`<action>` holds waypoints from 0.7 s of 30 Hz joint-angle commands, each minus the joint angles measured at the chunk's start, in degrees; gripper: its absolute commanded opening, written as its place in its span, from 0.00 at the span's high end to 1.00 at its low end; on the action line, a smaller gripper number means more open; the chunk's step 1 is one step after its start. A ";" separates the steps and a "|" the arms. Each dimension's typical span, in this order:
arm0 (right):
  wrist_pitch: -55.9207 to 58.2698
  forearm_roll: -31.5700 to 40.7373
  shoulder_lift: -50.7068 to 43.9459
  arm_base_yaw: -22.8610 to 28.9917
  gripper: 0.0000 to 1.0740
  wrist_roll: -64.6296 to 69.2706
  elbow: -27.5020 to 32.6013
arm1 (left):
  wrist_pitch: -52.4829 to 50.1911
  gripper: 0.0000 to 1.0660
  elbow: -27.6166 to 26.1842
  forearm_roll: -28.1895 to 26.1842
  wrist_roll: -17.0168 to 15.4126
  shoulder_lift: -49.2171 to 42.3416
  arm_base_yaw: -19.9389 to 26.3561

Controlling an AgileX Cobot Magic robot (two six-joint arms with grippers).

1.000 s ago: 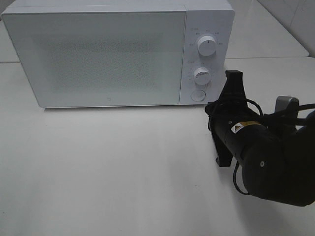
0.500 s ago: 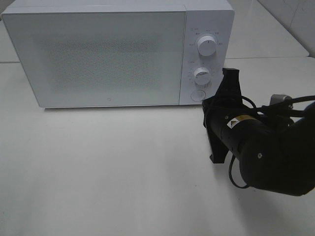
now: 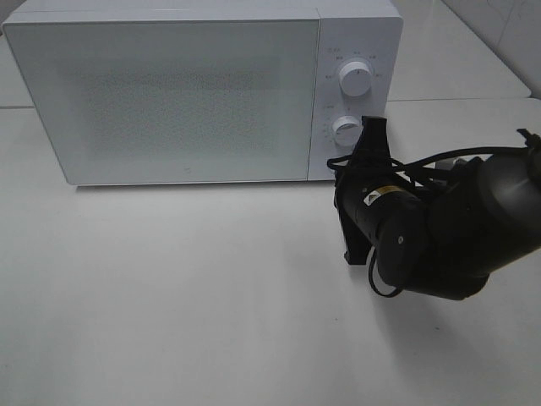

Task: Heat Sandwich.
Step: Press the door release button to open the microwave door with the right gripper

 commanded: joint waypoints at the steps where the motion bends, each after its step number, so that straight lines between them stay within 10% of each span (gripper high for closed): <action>1: 1.72 -1.03 1.03 -1.49 1.00 0.00 -2.12 | -0.23 0.09 0.11 0.00 0.00 -0.97 0.23; 21: 3.95 -3.84 7.62 -6.93 1.00 0.00 -9.68 | -0.23 0.09 0.11 0.06 0.00 -0.97 0.23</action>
